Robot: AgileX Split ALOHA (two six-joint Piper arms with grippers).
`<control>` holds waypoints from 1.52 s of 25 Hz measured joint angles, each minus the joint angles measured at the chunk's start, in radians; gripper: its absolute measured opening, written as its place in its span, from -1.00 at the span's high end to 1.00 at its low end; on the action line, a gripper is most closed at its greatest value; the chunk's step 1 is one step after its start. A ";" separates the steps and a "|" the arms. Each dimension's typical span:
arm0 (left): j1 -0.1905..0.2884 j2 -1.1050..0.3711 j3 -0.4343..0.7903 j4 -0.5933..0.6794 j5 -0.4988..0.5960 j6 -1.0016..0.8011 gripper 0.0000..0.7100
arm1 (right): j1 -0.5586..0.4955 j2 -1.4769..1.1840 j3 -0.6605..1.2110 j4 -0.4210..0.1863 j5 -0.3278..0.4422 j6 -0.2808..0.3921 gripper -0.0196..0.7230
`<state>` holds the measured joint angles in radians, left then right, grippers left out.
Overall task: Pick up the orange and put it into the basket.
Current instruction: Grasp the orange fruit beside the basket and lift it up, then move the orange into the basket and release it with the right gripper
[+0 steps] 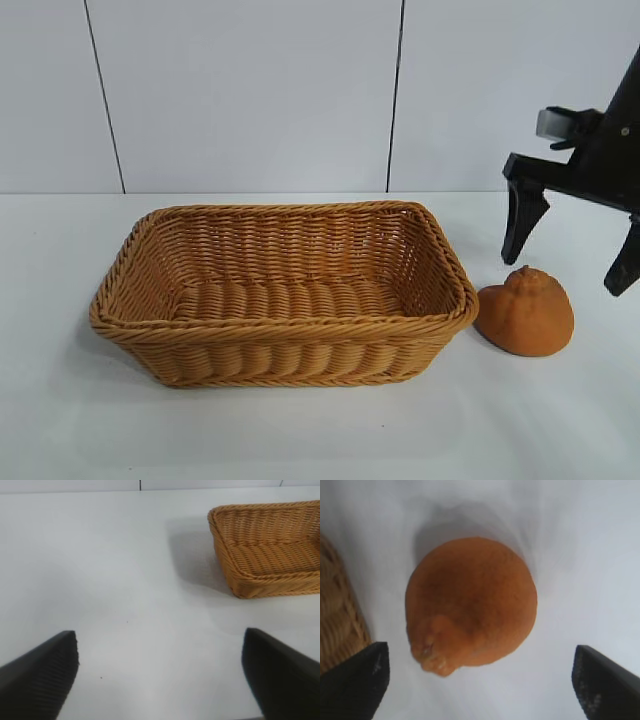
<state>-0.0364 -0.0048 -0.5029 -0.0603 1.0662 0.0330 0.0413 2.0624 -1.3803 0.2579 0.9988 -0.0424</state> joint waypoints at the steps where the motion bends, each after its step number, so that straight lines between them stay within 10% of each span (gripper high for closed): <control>1: 0.000 0.000 0.000 0.000 0.000 0.000 -0.78 | 0.000 0.015 0.000 0.005 -0.015 0.000 -0.88; 7: 0.000 0.000 0.000 0.000 0.000 0.000 -0.78 | 0.000 0.060 0.000 0.016 -0.062 -0.002 -0.75; 15: 0.000 0.000 0.000 0.000 0.000 0.000 -0.78 | 0.000 0.051 -0.001 0.025 -0.065 -0.003 0.85; 38: 0.000 0.000 0.000 0.001 0.000 0.000 -0.78 | 0.124 -0.238 -0.189 -0.049 0.102 0.021 0.87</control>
<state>-0.0364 -0.0048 -0.5029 -0.0596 1.0662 0.0330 0.1655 1.8245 -1.5693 0.2094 1.1008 -0.0210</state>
